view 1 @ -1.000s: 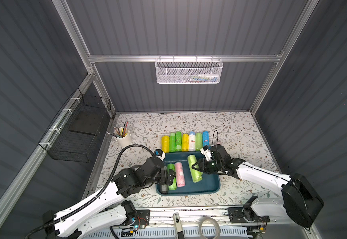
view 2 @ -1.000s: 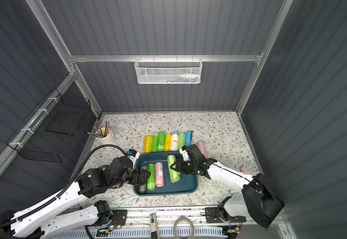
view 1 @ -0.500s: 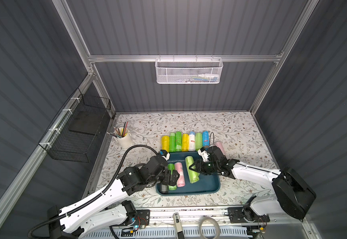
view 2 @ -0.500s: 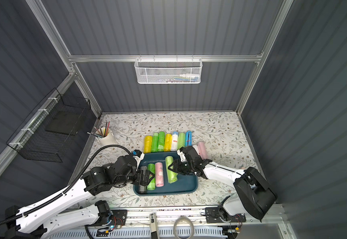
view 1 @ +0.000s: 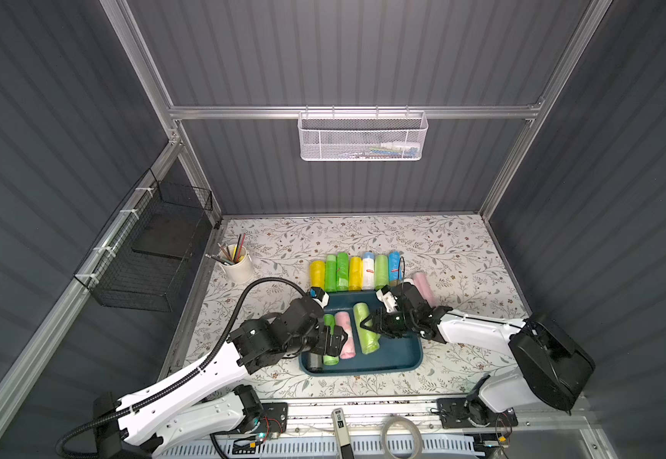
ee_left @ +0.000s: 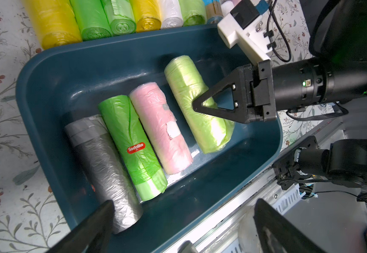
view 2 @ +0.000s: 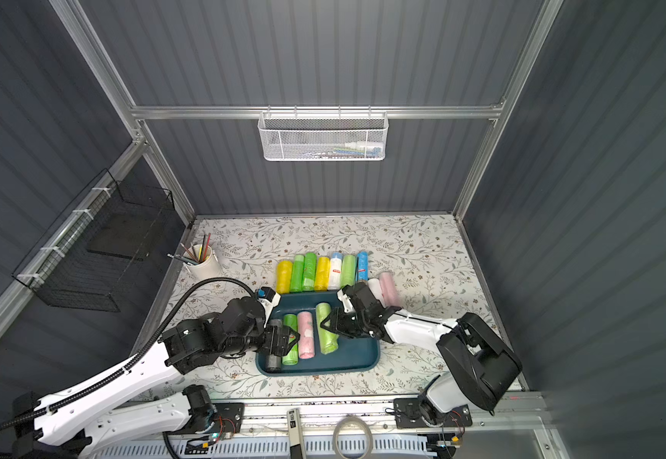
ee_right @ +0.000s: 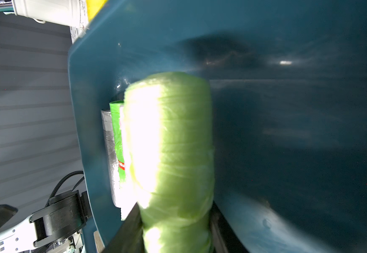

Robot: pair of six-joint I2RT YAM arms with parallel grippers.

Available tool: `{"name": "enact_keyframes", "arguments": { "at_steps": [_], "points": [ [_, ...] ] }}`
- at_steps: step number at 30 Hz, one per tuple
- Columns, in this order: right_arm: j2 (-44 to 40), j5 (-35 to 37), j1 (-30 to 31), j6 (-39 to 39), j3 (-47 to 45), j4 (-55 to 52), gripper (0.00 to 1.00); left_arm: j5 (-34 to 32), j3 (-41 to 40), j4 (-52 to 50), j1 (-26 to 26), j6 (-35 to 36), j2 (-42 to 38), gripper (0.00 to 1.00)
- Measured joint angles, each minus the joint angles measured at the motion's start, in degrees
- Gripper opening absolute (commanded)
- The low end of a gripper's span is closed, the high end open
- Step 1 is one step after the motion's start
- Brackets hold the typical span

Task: Put the roll of trash bags into the storage box
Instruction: Place the roll of trash bags in the storage box.

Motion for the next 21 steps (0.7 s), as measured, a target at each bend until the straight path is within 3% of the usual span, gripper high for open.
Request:
{"name": "enact_keyframes", "arguments": {
  "at_steps": [21],
  "points": [
    [4.26,1.03,2.12,1.49,1.18,0.79,0.43,0.07,-0.20,0.94,0.00,0.22,0.63,1.00]
  ]
}}
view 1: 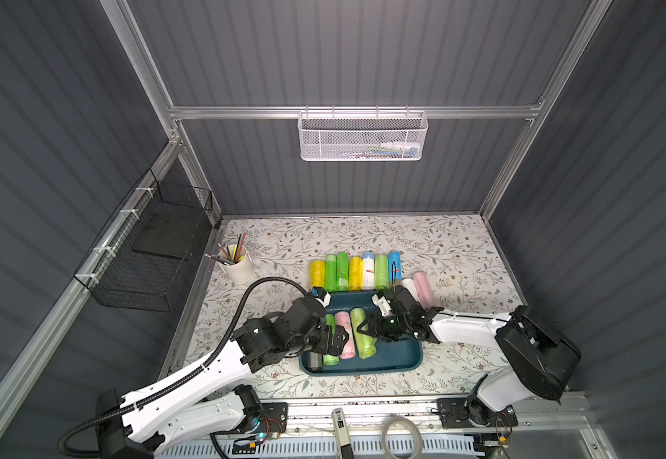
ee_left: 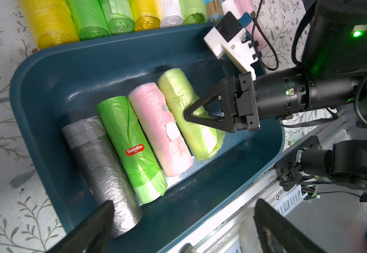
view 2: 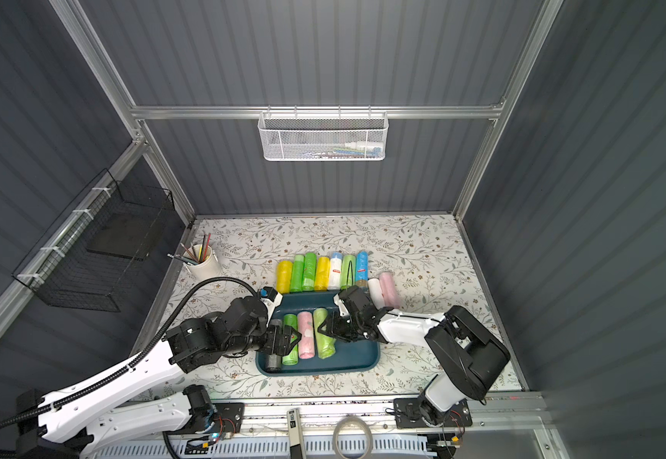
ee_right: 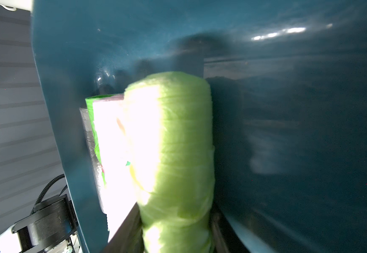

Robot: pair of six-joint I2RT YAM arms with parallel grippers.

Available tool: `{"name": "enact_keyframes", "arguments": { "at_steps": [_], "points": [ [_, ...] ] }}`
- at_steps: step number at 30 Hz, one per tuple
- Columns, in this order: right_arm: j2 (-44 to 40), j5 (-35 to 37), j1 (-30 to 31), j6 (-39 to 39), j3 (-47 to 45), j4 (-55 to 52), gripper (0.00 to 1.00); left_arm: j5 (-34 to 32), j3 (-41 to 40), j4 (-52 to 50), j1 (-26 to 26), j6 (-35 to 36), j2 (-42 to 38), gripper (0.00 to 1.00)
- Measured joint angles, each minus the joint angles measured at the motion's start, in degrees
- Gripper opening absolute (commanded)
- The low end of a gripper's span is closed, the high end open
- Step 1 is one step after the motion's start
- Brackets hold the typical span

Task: Put the roll of trash bags into the storage box
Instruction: Place the roll of trash bags in the storage box.

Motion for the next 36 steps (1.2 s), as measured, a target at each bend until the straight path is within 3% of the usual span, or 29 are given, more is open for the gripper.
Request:
{"name": "enact_keyframes", "arguments": {
  "at_steps": [14,30,36],
  "points": [
    [0.70,-0.02,0.02,0.00,0.59,0.22,0.46,0.44,-0.04,0.13,0.00,0.02,-0.37,1.00],
    [1.18,0.00,0.42,-0.46,1.51,-0.02,0.64,0.57,-0.04,0.15,0.00,0.24,-0.17,1.00],
    [0.31,0.96,0.55,-1.49,2.32,-2.23,0.65,0.61,-0.04,0.13,0.00,0.26,-0.15,1.00]
  ]
}}
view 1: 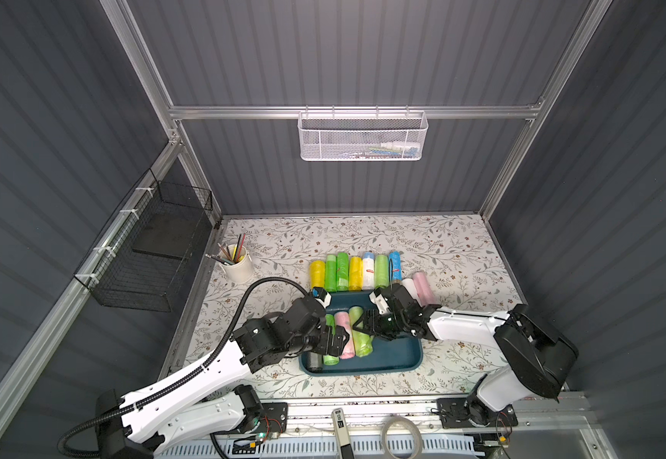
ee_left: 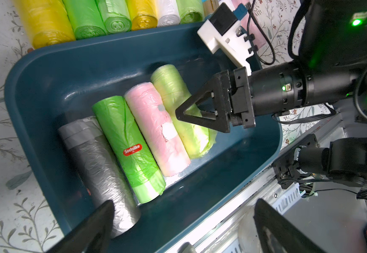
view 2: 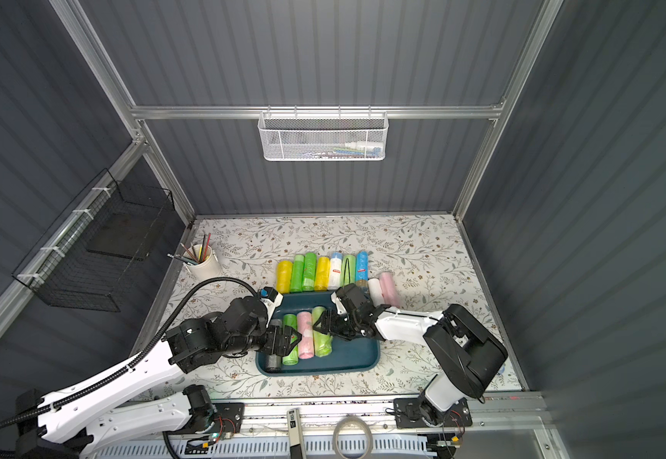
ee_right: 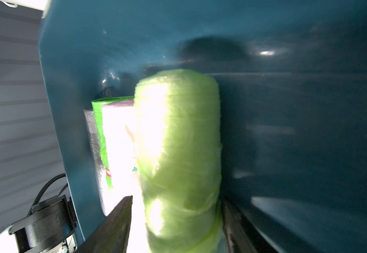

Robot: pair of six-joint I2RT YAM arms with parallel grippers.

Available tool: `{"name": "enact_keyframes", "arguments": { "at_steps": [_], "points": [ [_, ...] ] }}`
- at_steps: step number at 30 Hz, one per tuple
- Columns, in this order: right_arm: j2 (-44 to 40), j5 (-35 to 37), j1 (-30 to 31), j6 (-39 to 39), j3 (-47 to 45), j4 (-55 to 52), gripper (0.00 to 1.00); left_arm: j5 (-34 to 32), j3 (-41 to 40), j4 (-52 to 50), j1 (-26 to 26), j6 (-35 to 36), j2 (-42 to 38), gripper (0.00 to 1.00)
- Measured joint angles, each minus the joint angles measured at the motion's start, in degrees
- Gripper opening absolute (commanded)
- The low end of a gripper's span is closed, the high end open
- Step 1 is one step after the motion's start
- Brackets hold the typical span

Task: Put the roll of trash bags into the storage box
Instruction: Place the roll of trash bags in the storage box.

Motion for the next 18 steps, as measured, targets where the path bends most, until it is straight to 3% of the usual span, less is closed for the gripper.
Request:
{"name": "enact_keyframes", "arguments": {
  "at_steps": [18],
  "points": [
    [-3.39,1.88,0.00,-1.70,0.59,-3.65,0.64,0.00,0.00,-0.04,0.00,0.15,-0.52,1.00]
  ]
}}
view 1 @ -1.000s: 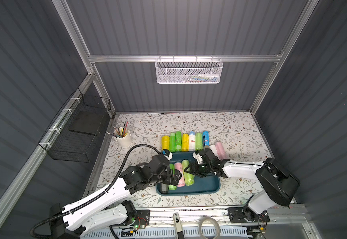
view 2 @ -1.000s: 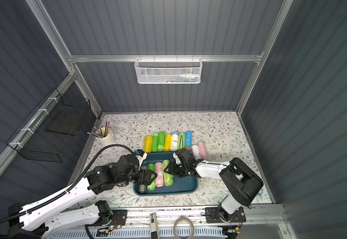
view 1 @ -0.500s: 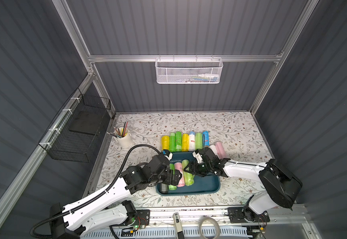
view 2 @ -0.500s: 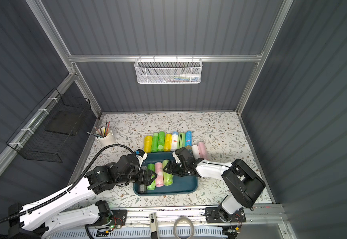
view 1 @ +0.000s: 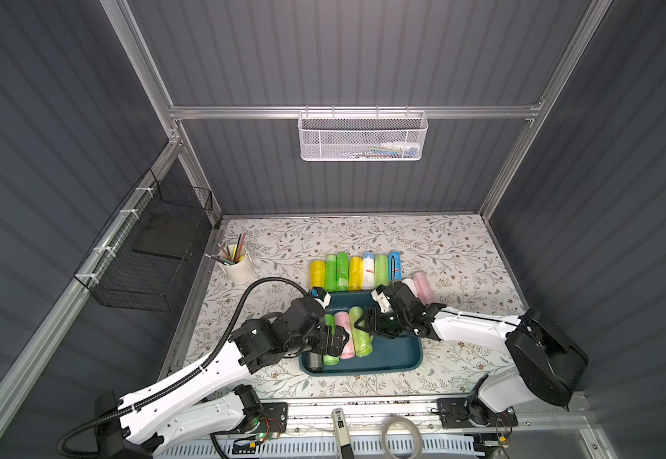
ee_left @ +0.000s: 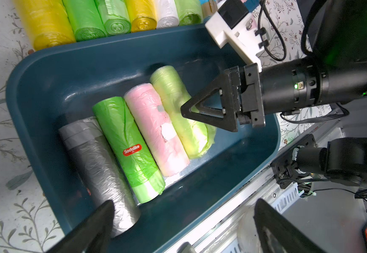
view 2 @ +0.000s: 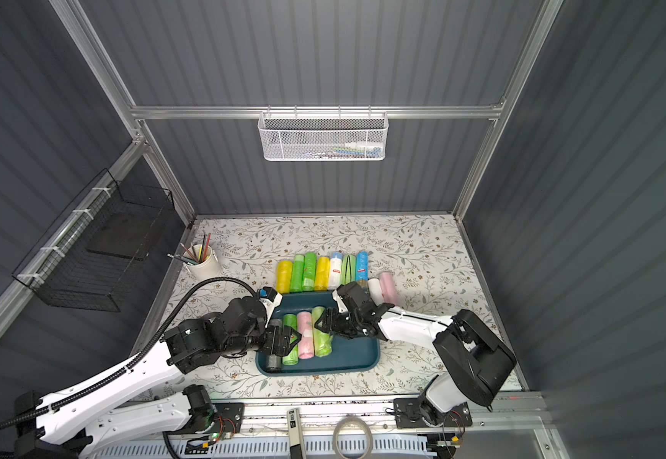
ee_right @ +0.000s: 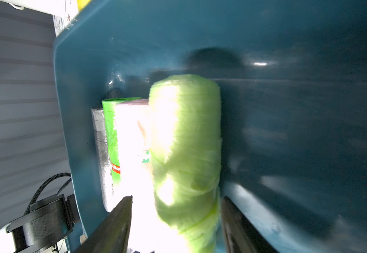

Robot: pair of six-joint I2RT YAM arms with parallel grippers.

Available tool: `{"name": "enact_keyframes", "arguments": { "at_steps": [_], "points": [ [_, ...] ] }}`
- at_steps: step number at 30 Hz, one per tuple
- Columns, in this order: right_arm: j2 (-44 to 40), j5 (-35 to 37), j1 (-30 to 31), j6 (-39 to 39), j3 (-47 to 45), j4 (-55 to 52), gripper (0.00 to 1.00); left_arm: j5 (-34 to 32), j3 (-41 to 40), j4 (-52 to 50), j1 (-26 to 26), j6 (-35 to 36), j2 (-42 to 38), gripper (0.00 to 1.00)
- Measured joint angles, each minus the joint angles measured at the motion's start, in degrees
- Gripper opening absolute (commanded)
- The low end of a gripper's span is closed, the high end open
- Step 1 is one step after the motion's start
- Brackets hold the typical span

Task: Put the roll of trash bags into the storage box
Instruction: Place the roll of trash bags in the storage box, then pick up the roll of trash bags from the center of the board.

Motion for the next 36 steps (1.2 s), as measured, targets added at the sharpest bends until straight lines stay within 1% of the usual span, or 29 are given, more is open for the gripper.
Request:
{"name": "enact_keyframes", "arguments": {
  "at_steps": [9,12,15,18,20,22,23,27,30,33,36],
  "points": [
    [-2.34,1.25,0.00,-1.51,1.51,-2.95,0.64,-0.02,0.00,-0.20,0.00,0.04,0.00,1.00],
    [-3.69,2.54,0.00,-2.29,1.79,-4.28,0.65,-0.09,0.02,-0.24,0.00,0.04,0.00,1.00],
    [-5.62,3.41,-0.55,-3.48,2.14,-5.79,0.73,-0.28,0.31,-0.66,0.00,0.31,0.02,1.00],
    [-8.90,3.63,-2.51,-5.03,2.14,-6.75,0.82,-0.81,0.48,-0.59,0.00,1.55,-0.24,1.00],
    [-11.74,3.72,-5.01,-6.29,2.14,-7.52,0.93,-1.46,0.50,-0.55,0.00,2.56,-0.87,1.00],
    [-14.40,3.76,-7.93,-7.76,2.12,-8.52,0.98,-2.27,0.68,-0.57,0.00,3.89,-1.38,1.00],
    [-15.69,3.72,-9.64,-8.48,2.05,-8.96,0.99,-2.89,1.07,-0.63,0.00,4.76,-1.36,1.00],
    [-19.61,2.58,-17.03,-11.02,1.86,-11.08,0.99,-4.72,4.00,-0.55,0.48,9.35,0.04,1.00],
    [-20.61,1.64,-22.21,-13.07,2.51,-14.45,0.99,-4.52,5.75,0.55,1.60,14.10,1.86,1.00],
    [-20.55,1.42,-25.90,-15.43,4.63,-18.69,0.99,-1.38,6.01,3.15,3.56,18.25,3.78,1.00],
    [-20.37,2.64,-28.74,-18.34,7.45,-22.60,0.98,5.03,4.76,7.69,5.97,21.53,4.50,1.00]
  ]
}}
